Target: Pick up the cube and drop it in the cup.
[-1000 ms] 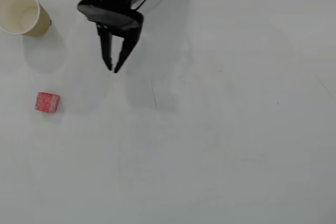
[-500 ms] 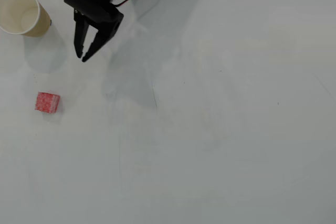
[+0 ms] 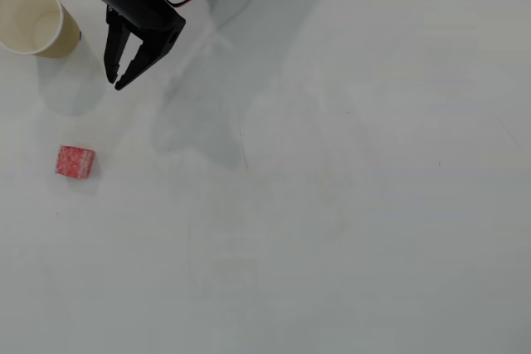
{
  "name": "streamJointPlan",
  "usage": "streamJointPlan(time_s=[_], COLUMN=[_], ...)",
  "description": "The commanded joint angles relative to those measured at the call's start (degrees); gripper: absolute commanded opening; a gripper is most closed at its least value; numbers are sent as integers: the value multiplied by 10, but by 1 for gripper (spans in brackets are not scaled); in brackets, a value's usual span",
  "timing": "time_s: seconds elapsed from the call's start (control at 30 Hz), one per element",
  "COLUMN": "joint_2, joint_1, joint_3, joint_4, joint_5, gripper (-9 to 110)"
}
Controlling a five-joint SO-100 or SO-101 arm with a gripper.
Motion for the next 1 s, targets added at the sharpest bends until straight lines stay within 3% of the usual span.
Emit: streamJointPlan(time_s=[0.0, 0.27, 0.6, 0.97], joint_2=[17, -36, -259, -487], joint_1=[-1, -30, -44, -28], joint_3=[20, -12, -169, -349], joint_4=[-32, -55, -79, -82], joint_5=[-9, -9, -9, -4], gripper=[6, 27, 35, 36])
